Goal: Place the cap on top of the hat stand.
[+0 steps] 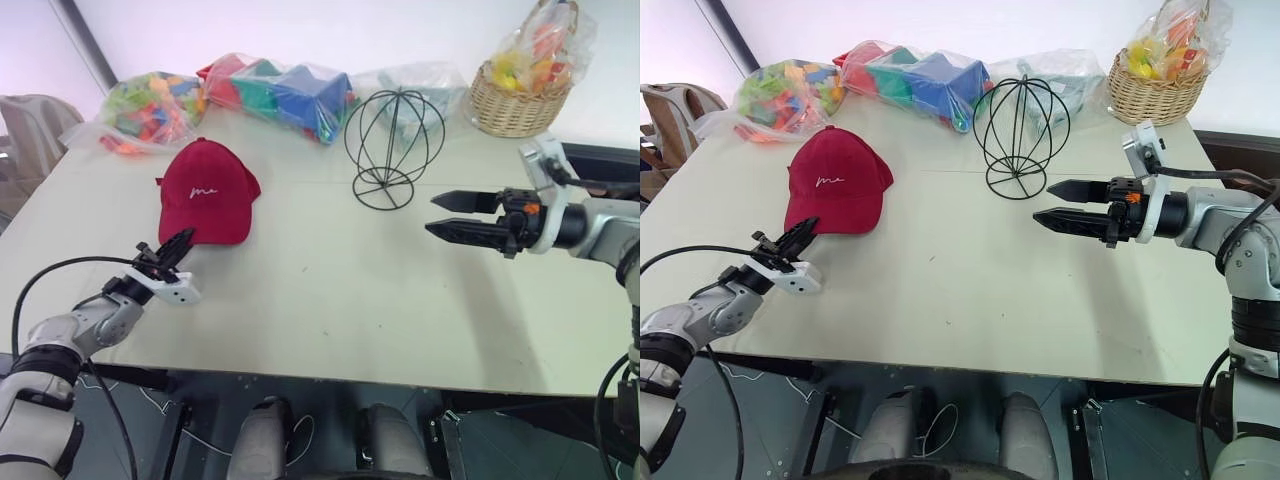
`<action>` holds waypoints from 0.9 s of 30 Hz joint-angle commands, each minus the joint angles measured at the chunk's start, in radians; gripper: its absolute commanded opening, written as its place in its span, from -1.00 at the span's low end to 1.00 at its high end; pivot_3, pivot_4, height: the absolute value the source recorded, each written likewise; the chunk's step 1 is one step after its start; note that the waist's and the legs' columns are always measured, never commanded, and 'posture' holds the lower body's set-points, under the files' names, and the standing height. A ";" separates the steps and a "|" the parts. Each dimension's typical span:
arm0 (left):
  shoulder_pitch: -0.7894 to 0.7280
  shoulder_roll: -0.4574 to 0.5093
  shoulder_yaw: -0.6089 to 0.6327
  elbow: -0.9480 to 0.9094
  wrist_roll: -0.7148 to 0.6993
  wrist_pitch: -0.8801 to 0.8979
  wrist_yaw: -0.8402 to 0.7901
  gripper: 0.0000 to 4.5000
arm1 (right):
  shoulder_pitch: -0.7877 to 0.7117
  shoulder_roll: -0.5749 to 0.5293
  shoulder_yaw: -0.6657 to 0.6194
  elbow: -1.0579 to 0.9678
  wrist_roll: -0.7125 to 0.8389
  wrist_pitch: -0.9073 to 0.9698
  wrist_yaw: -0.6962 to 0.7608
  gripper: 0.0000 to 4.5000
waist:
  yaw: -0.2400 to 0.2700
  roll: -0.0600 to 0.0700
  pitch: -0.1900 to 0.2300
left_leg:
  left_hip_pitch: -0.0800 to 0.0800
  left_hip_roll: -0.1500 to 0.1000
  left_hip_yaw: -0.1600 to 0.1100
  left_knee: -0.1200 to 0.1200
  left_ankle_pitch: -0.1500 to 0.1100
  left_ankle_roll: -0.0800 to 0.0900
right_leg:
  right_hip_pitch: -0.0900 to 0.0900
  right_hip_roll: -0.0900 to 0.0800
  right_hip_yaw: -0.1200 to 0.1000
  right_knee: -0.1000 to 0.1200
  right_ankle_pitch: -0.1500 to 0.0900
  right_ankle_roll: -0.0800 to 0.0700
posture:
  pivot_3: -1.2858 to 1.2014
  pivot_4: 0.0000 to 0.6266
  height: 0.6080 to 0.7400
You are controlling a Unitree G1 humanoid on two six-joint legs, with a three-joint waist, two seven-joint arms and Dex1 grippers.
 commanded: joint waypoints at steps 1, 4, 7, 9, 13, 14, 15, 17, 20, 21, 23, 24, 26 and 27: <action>0.003 -0.004 0.001 -0.040 0.005 0.070 0.018 -0.98 | -0.011 -0.005 -0.031 -0.033 0.015 -0.017 -0.005 1.00 | -0.001 0.000 0.000 | 0.000 0.000 0.000 0.000 0.000 0.000 | 0.000 0.000 0.000 0.000 0.000 0.000 | 0.03 -0.52 1.00; 0.004 0.029 0.069 -0.155 -0.029 0.141 0.026 -0.98 | -0.007 -0.024 -0.046 -0.003 -0.012 -0.052 -0.006 1.00 | -0.005 -0.004 0.002 | -0.002 0.000 0.000 0.000 0.000 0.000 | -0.002 0.000 0.000 0.000 0.000 0.000 | 0.03 -0.52 1.00; -0.003 0.063 0.160 -0.321 -0.083 0.209 -0.018 -0.98 | -0.012 -0.062 -0.070 0.057 -0.048 -0.100 0.006 1.00 | -0.005 -0.013 0.007 | -0.004 0.001 0.000 0.000 0.000 0.000 | -0.004 0.001 0.000 0.000 0.000 0.000 | 0.03 -0.52 1.00; -0.026 0.077 0.206 -0.430 -0.111 0.244 -0.072 -0.98 | -0.016 -0.092 -0.079 0.107 -0.075 -0.141 0.025 1.00 | -0.005 -0.015 0.009 | -0.005 0.001 0.000 0.000 0.000 0.000 | -0.005 0.001 0.000 0.000 0.000 0.000 | 0.03 -0.52 1.00; -0.133 0.075 0.238 -0.562 -0.138 0.274 -0.166 -0.98 | -0.028 -0.126 -0.090 0.193 -0.117 -0.212 0.047 1.00 | -0.004 -0.015 0.008 | -0.005 0.001 0.000 0.000 0.000 0.000 | -0.004 0.001 0.000 -0.002 0.000 0.000 | 0.03 -0.52 1.00; -0.171 0.067 0.234 -0.576 -0.141 0.277 -0.192 -0.98 | -0.030 -0.130 -0.092 0.213 -0.129 -0.229 0.049 1.00 | -0.004 -0.015 0.008 | -0.005 0.001 0.001 0.000 0.000 0.000 | -0.004 0.001 0.000 -0.002 0.000 0.000 | 0.03 -0.52 1.00; -0.217 0.052 0.222 -0.586 -0.145 0.281 -0.223 -0.98 | -0.031 -0.137 -0.095 0.237 -0.143 -0.250 0.054 1.00 | -0.004 -0.015 0.008 | -0.004 0.001 0.001 0.000 0.000 0.000 | -0.003 0.001 0.000 -0.002 0.000 0.000 | 0.03 -0.52 1.00; -0.303 0.012 0.189 -0.592 -0.138 0.293 -0.279 -0.98 | -0.036 -0.151 -0.104 0.289 -0.168 -0.290 0.063 1.00 | -0.004 -0.015 0.008 | -0.004 0.000 0.001 0.000 0.000 0.000 | -0.003 0.001 0.000 -0.002 0.000 0.000 | 0.03 -0.52 1.00; -0.412 -0.080 0.141 -0.556 -0.133 0.317 -0.346 -0.98 | -0.054 -0.176 -0.120 0.382 -0.200 -0.343 0.079 1.00 | -0.003 -0.015 0.008 | -0.004 0.000 0.002 0.000 0.000 0.000 | -0.003 0.001 0.000 -0.002 0.000 0.001 | 0.03 -0.52 1.00; -0.444 -0.119 0.123 -0.543 -0.133 0.318 -0.354 -0.98 | -0.058 -0.187 -0.125 0.410 -0.208 -0.358 0.087 1.00 | -0.005 -0.015 0.008 | -0.004 0.000 0.002 0.000 0.000 0.000 | -0.003 0.001 0.000 -0.002 0.000 0.001 | 0.03 -0.52 1.00; -0.494 -0.193 0.088 -0.509 -0.129 0.314 -0.357 -0.98 | -0.062 -0.204 -0.137 0.445 -0.217 -0.375 0.098 1.00 | -0.004 -0.015 0.008 | -0.004 0.001 0.002 0.001 0.001 0.000 | -0.003 0.001 0.000 -0.002 0.000 0.001 | 0.03 -0.52 1.00; -0.513 -0.226 0.072 -0.489 -0.124 0.309 -0.353 -0.98 | -0.062 -0.211 -0.143 0.454 -0.219 -0.381 0.102 1.00 | -0.003 -0.015 0.008 | -0.004 0.000 0.003 0.001 0.001 0.000 | -0.003 0.001 0.000 -0.002 -0.001 0.001 | 0.03 -0.52 1.00; -0.542 -0.288 0.039 -0.442 -0.109 0.305 -0.342 -0.98 | -0.058 -0.220 -0.154 0.465 -0.222 -0.388 0.108 1.00 | -0.007 -0.015 0.009 | -0.004 0.001 0.003 0.001 0.001 -0.001 | -0.003 0.001 0.000 -0.002 -0.001 0.001 | 0.03 -0.52 1.00; -0.552 -0.315 0.025 -0.418 -0.106 0.301 -0.335 -0.98 | -0.055 -0.222 -0.159 0.465 -0.222 -0.389 0.109 1.00 | -0.007 -0.015 0.009 | -0.004 0.001 0.003 0.001 0.002 -0.002 | -0.003 0.001 0.001 -0.002 -0.001 0.002 | 0.03 -0.52 1.00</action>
